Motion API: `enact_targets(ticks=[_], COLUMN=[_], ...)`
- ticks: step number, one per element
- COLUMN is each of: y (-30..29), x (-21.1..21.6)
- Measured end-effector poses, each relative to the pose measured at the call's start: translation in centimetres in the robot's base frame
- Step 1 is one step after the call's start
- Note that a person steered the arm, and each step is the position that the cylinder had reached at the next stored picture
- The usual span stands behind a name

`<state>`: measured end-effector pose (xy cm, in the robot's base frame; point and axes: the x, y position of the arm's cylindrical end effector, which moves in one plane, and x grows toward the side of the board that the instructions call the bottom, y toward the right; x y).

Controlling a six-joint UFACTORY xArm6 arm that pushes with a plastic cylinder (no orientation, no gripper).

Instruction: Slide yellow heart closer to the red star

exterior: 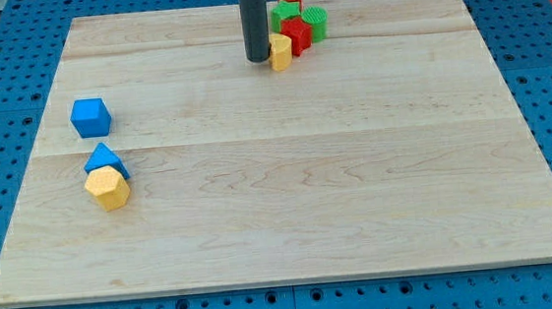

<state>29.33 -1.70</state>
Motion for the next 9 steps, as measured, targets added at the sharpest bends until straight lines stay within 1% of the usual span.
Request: enact_targets(ticks=[1, 2, 4, 5, 6, 7, 8, 9], y=[0.0, -0.2, 4.4, 4.1, 0.6, -0.7, -0.7, -0.7], x=[-2.8, -3.9, -1.0, -0.7, -0.4, -0.4, -0.3, 1.6])
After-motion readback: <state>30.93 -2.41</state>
